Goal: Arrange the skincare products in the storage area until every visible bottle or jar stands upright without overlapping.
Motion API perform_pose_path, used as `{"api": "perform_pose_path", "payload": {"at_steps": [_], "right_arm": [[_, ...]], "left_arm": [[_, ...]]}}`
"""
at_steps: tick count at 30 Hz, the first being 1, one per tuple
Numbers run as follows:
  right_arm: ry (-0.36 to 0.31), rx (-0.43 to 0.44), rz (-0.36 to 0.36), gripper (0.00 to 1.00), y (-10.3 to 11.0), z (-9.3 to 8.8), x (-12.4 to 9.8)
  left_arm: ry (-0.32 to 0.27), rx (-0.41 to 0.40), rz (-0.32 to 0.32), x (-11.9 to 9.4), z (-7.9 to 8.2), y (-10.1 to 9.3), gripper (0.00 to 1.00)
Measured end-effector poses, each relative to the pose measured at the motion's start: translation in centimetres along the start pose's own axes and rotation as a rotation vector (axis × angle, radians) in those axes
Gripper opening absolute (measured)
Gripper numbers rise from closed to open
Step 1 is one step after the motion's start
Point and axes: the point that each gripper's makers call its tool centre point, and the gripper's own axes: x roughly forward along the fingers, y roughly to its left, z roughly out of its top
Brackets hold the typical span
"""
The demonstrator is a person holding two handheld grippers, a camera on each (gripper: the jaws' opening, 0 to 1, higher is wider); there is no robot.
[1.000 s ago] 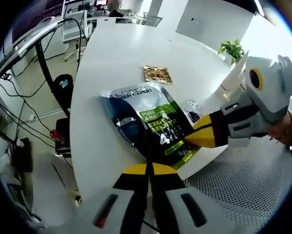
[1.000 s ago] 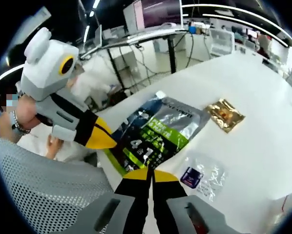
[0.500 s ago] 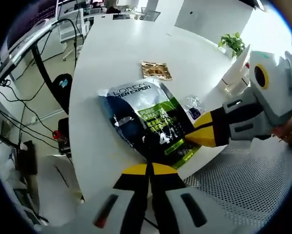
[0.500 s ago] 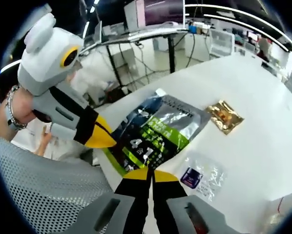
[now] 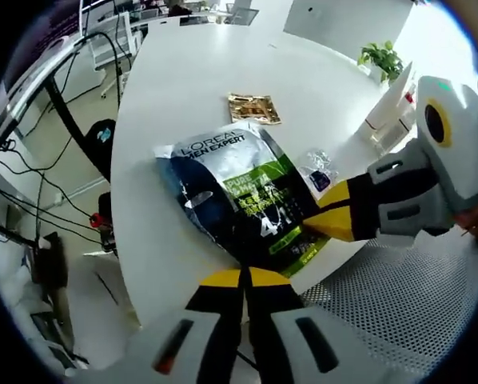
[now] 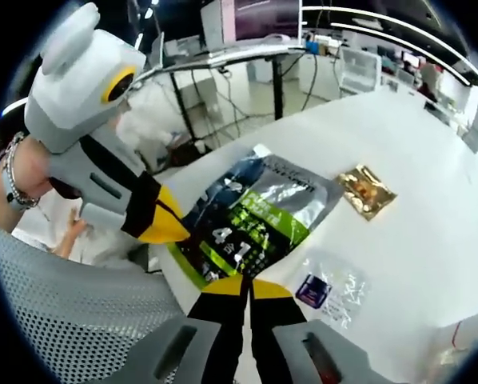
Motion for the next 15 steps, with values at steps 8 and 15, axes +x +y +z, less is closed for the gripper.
{"api": "perform_pose_path", "payload": {"at_steps": [8, 15], "right_arm": [[0.021, 0.007, -0.013, 0.0, -0.02, 0.0, 0.0], [0.028, -0.031, -0.011, 0.0, 0.03, 0.17, 0.11]], "left_arm": [[0.023, -0.001, 0.009, 0.03, 0.02, 0.33, 0.0], [0.024, 0.026, 0.034, 0.08, 0.0, 0.26, 0.0]]}}
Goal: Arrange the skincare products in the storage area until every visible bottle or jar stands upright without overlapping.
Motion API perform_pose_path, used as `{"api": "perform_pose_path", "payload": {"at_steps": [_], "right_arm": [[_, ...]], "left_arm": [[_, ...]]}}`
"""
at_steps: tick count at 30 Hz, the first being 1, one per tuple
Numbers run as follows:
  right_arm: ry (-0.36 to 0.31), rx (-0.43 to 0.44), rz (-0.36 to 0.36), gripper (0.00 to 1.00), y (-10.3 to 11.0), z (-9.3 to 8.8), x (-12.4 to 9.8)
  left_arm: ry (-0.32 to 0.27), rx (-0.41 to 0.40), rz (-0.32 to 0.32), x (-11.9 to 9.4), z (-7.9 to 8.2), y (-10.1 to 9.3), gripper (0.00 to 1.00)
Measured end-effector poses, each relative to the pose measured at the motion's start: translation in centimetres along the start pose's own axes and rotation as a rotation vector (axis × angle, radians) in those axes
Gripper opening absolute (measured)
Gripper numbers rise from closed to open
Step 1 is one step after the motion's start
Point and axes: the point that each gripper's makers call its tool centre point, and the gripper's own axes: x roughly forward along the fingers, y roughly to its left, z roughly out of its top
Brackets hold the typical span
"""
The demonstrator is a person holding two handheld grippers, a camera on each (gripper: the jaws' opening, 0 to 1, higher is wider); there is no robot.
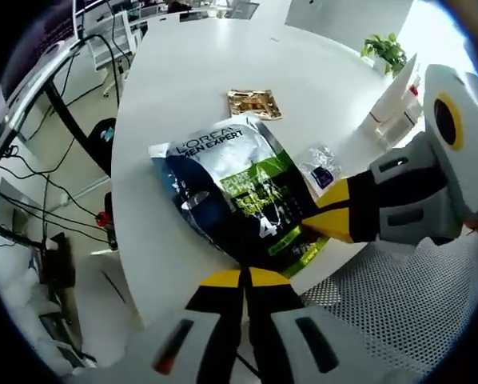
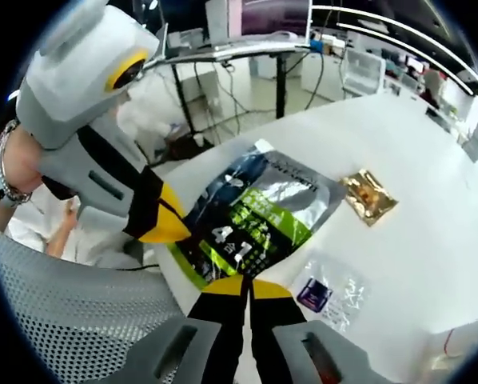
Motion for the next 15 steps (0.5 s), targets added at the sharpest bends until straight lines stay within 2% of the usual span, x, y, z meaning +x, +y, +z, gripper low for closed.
{"api": "perform_pose_path", "payload": {"at_steps": [3, 5, 7, 8, 10, 13, 14, 15], "right_arm": [[-0.008, 0.006, 0.019, 0.0, -0.1, -0.1, -0.1], [-0.032, -0.044, 0.032, 0.0, -0.4, 0.2, 0.1], [-0.032, -0.002, 0.073, 0.0, -0.3, 0.1, 0.0], [-0.031, 0.052, 0.092, 0.0, -0.3, 0.1, -0.1], [-0.072, 0.108, 0.135, 0.0, -0.6, 0.7, -1.2], [-0.131, 0.161, 0.207, 0.0, -0.5, 1.6, -3.0], [-0.175, 0.176, 0.244, 0.0, -0.5, 2.3, -3.8], [-0.191, 0.182, 0.257, 0.0, -0.4, 2.6, -4.1]], "left_arm": [[-0.016, -0.006, -0.006, 0.0, 0.0, 0.2, 0.0], [-0.024, -0.017, -0.016, 0.0, 0.0, 0.3, 0.0], [-0.052, -0.079, -0.018, 0.0, 0.0, 0.5, 0.0], [-0.063, -0.105, -0.022, -0.1, -0.1, 0.5, 0.0], [-0.138, -0.15, -0.055, -0.6, 0.0, -0.1, 0.0], [-0.201, -0.127, -0.103, -1.4, 0.3, -0.8, 0.0], [-0.243, -0.114, -0.121, -2.2, 0.7, -1.1, 0.0], [-0.275, -0.107, -0.136, -2.8, 1.0, -1.2, 0.0]]}}
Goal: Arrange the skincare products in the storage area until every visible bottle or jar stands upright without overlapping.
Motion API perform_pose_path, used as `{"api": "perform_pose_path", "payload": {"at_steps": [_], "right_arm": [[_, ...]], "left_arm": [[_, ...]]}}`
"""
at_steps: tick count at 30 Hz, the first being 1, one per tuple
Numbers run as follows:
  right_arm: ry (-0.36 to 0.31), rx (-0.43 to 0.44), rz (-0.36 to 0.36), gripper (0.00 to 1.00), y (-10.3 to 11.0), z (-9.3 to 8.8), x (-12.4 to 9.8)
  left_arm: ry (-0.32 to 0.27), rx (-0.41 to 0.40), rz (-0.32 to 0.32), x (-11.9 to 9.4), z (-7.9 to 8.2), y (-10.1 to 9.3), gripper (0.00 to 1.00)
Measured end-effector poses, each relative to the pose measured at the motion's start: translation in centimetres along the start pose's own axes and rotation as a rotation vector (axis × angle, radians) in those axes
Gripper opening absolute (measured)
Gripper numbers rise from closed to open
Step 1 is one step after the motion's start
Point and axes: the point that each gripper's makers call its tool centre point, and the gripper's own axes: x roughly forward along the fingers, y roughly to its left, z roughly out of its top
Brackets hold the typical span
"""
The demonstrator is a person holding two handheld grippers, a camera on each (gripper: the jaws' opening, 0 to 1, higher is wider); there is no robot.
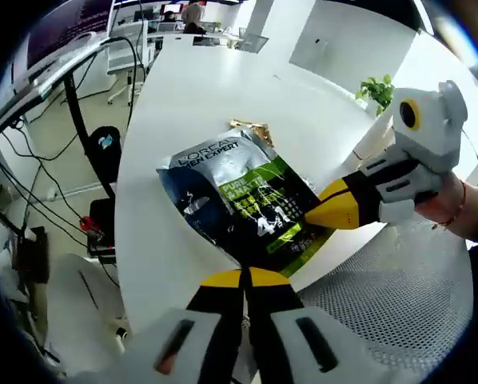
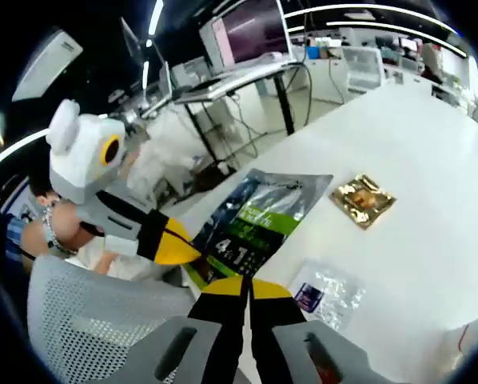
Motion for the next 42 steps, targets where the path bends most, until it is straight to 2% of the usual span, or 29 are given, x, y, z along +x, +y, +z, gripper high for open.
{"api": "perform_pose_path", "payload": {"at_steps": [1, 4, 5, 8, 10, 11, 12, 13, 15, 16, 17, 18, 20, 22, 25, 26, 27, 28, 29, 30, 31, 32, 34, 39, 42], "right_arm": [[-0.055, 0.015, 0.027, 0.0, 0.3, 0.9, -0.7], [-0.14, 0.097, 0.089, 0.0, 0.8, 2.0, -2.2], [-0.154, 0.137, 0.091, 0.0, 0.7, 2.1, -2.7], [-0.212, 0.177, 0.128, 0.0, 0.9, 3.0, -3.6], [-0.255, 0.21, 0.196, 0.0, 1.8, 3.5, -4.2], [-0.279, 0.262, 0.247, 0.02, 2.4, 3.7, -4.4], [-0.268, 0.285, 0.248, 0.03, 2.5, 3.5, -4.4], [-0.263, 0.293, 0.241, 0.02, 2.3, 3.4, -4.4], [-0.265, 0.289, 0.209, 0.01, 1.8, 3.3, -4.6], [-0.262, 0.296, 0.213, 0.0, 1.8, 3.3, -4.9], [-0.285, 0.291, 0.231, 0.0, 2.1, 3.6, -5.5], [-0.296, 0.277, 0.239, 0.0, 2.2, 3.7, -6.0], [-0.342, 0.25, 0.25, 0.0, 2.2, 4.3, -7.4], [-0.364, 0.246, 0.287, 0.0, 2.5, 4.6, -8.8], [-0.343, 0.22, 0.333, 0.0, 3.3, 3.8, -9.7], [-0.351, 0.205, 0.318, 0.0, 3.3, 3.7, -9.8], [-0.364, 0.195, 0.305, 0.0, 3.1, 3.6, -10.2], [-0.363, 0.197, 0.306, 0.0, 3.1, 3.5, -10.3], [-0.354, 0.211, 0.318, 0.0, 3.2, 3.2, -10.6], [-0.342, 0.189, 0.299, 0.0, 3.0, 2.8, -10.6], [-0.328, 0.153, 0.27, 0.0, 2.7, 2.4, -10.6], [-0.326, 0.119, 0.257, 0.0, 2.8, 2.1, -10.5], [-0.319, 0.102, 0.25, 0.0, 2.9, 1.8, -10.5], [-0.291, 0.066, 0.229, 0.0, 2.5, 0.7, -9.5], [-0.274, 0.031, 0.21, 0.0, 2.4, 0.5, -8.9]], "left_arm": [[-0.066, 0.012, -0.02, -0.7, 0.9, -0.2, 0.0], [-0.177, 0.017, -0.086, -2.1, 2.5, -0.9, 0.0], [-0.197, 0.017, -0.13, -2.5, 3.0, -1.3, 0.0], [-0.259, 0.071, -0.175, -3.2, 4.3, -1.9, 0.0], [-0.298, 0.12, -0.221, -3.7, 5.0, -2.9, 0.0], [-0.301, 0.122, -0.246, -3.7, 5.0, -3.4, 0.0], [-0.291, 0.125, -0.292, -3.7, 5.0, -4.3, 0.0], [-0.278, 0.123, -0.312, -3.6, 4.9, -4.5, 0.0], [-0.277, 0.154, -0.294, -3.2, 4.9, -4.5, 0.0], [-0.279, 0.138, -0.308, -3.2, 5.0, -4.6, 0.0], [-0.279, 0.082, -0.347, -3.3, 5.1, -5.1, 0.0], [-0.297, -0.009, -0.433, -3.7, 5.5, -5.9, 0.0], [-0.365, -0.146, -0.535, -4.3, 6.8, -6.3, 0.0], [-0.422, -0.204, -0.598, -4.8, 7.6, -6.6, 0.02], [-0.566, -0.295, -0.662, -5.6, 10.0, -7.0, 0.21], [-0.568, -0.31, -0.686, -5.7, 10.3, -7.4, 0.22], [-0.51, -0.289, -0.673, -5.0, 9.7, -7.6, 0.17], [-0.496, -0.279, -0.656, -4.8, 9.5, -7.6, 0.07], [-0.468, -0.22, -0.541, -3.8, 9.2, -6.4, 0.0], [-0.422, -0.2, -0.591, -3.8, 9.1, -7.6, 0.0], [-0.426, -0.203, -0.592, -3.8, 9.3, -7.8, 0.0], [-0.396, -0.162, -0.574, -3.5, 9.1, -8.0, 0.0], [-0.361, -0.106, -0.538, -3.2, 8.8, -8.2, 0.0], [-0.303, -0.071, -0.487, -2.9, 8.0, -8.8, 0.0], [-0.267, -0.018, -0.443, -2.8, 7.5, -8.7, 0.0]]}}
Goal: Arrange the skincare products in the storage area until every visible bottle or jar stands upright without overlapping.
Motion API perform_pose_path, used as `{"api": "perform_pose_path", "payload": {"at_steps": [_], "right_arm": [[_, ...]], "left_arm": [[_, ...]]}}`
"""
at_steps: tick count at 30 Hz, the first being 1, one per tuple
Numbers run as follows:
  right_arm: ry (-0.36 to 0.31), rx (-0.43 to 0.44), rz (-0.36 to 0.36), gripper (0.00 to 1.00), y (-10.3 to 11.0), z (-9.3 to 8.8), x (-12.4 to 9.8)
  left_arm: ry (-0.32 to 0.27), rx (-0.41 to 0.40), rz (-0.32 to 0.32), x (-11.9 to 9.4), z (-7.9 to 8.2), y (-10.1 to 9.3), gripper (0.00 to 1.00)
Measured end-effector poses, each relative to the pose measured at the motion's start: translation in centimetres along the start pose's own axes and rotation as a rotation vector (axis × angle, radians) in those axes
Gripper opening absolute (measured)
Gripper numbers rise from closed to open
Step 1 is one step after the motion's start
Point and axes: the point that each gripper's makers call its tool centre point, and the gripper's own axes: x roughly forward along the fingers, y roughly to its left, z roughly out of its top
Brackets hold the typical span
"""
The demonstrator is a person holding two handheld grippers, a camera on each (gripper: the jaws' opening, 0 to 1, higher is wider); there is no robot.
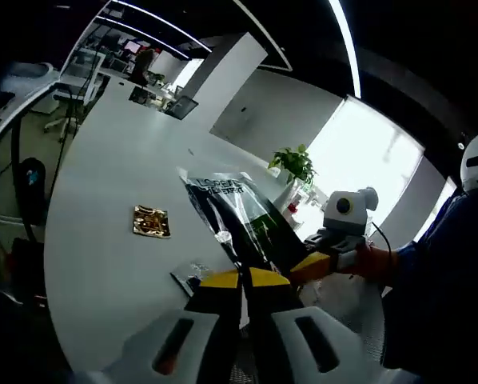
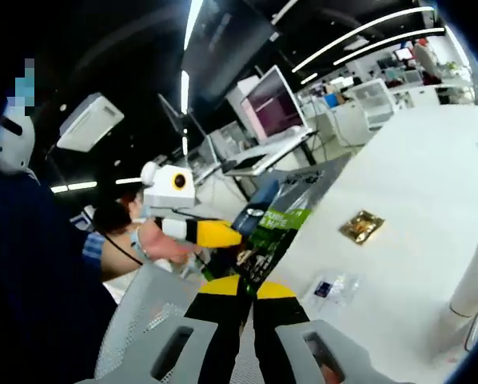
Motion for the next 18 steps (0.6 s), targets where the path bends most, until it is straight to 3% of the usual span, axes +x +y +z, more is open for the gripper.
{"api": "perform_pose_path", "payload": {"at_steps": [2, 4, 9, 10, 13, 18], "right_arm": [[-0.011, -0.021, -0.005, 0.03, -0.2, 0.3, 0.0], [-0.044, 0.007, 0.009, 0.07, 0.0, 0.9, -0.2], [-0.065, 0.093, 0.033, 0.04, -0.3, 1.3, -0.6], [-0.078, 0.148, 0.04, 0.03, -0.3, 1.6, -0.7], [-0.094, 0.216, 0.059, 0.0, -0.5, 1.8, -1.1], [-0.116, 0.19, 0.091, 0.0, 0.2, 2.0, -1.3]], "left_arm": [[-0.005, 0.015, -0.005, -0.4, 0.3, -0.5, 0.0], [-0.006, 0.001, -0.051, -0.7, 0.5, -1.5, 0.0], [0.019, 0.073, -0.04, -0.4, 0.3, -1.9, 0.0], [0.02, 0.083, -0.036, -0.3, 0.2, -2.1, 0.0], [-0.018, 0.079, -0.055, -0.5, 0.7, -2.4, 0.0], [-0.05, 0.071, -0.078, -0.4, 1.2, -3.6, 0.01]]}}
